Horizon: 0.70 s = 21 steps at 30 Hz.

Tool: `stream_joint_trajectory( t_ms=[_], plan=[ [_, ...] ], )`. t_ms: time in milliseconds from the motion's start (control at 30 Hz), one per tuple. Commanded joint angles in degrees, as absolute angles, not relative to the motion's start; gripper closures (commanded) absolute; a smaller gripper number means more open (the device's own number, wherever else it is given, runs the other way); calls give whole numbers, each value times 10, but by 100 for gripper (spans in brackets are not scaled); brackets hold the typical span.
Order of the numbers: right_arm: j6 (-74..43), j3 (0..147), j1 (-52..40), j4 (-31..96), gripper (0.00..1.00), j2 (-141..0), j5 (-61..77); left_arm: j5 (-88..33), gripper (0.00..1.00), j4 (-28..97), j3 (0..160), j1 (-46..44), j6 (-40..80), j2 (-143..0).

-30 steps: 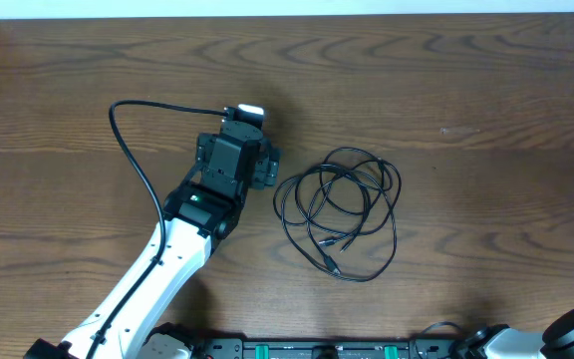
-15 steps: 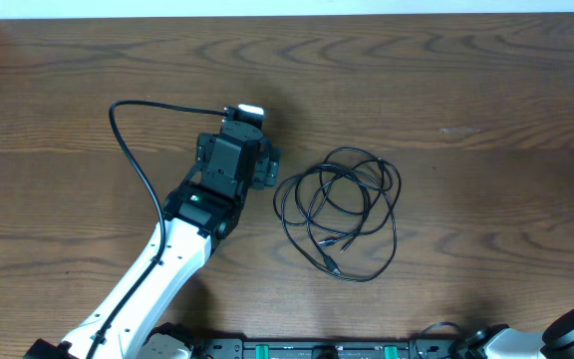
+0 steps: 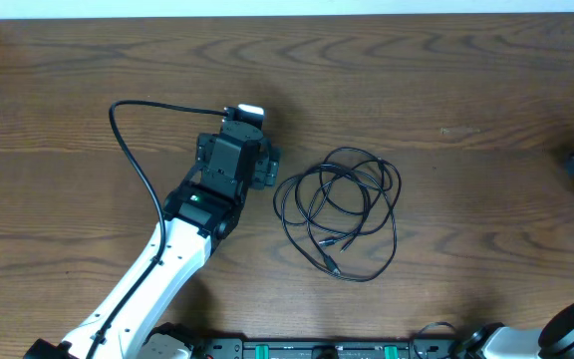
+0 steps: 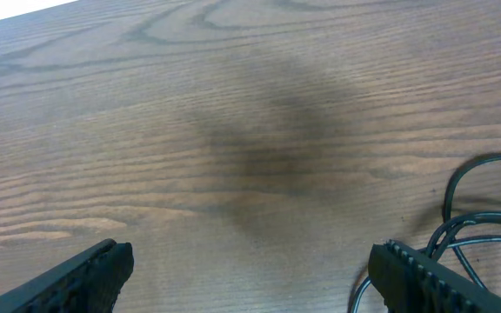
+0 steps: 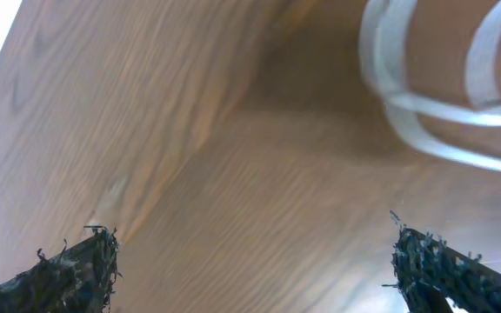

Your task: Untangle cables

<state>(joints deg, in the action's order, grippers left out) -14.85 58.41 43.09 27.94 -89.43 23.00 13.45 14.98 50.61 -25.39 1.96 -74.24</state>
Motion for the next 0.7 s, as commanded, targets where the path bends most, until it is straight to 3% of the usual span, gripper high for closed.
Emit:
stream_joint_trajectory(
  t_ms=[0, 667],
  plan=[
    [-149, 593, 380, 295, 1, -898, 225, 140, 9, 150, 512, -252, 29, -737],
    [-145, 592, 165, 355, 1, -898, 237, 140, 9, 150, 512, -252, 29, -737]
  ],
)
